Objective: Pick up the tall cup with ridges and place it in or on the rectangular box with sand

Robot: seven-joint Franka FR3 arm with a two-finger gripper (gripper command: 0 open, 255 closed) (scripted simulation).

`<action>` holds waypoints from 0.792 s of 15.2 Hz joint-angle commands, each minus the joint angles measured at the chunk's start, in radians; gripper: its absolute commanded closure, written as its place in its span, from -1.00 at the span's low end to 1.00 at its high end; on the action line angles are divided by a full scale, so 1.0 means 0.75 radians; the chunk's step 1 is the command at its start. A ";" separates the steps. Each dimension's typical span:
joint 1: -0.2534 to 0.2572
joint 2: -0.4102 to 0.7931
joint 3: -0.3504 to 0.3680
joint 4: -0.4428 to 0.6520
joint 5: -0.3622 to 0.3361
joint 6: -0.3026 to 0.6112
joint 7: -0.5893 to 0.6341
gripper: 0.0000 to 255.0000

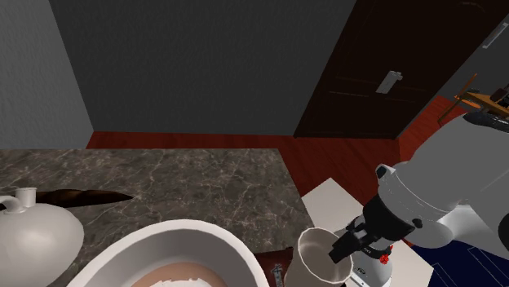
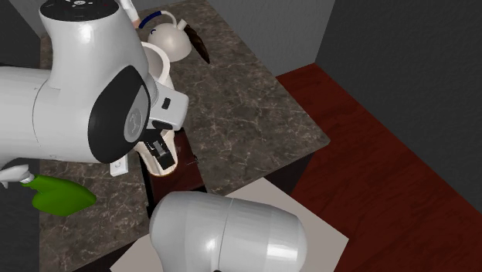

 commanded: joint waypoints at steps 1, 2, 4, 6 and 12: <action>0.000 0.000 0.000 0.000 0.000 0.000 0.000 -1.00; 0.000 0.000 0.000 0.000 0.000 0.000 0.000 -1.00; -0.018 0.008 -0.043 0.038 -0.040 -0.030 -0.001 -1.00; -0.051 0.031 -0.122 0.117 -0.114 -0.086 -0.002 -1.00; -0.063 0.043 -0.151 0.150 -0.141 -0.107 -0.002 -1.00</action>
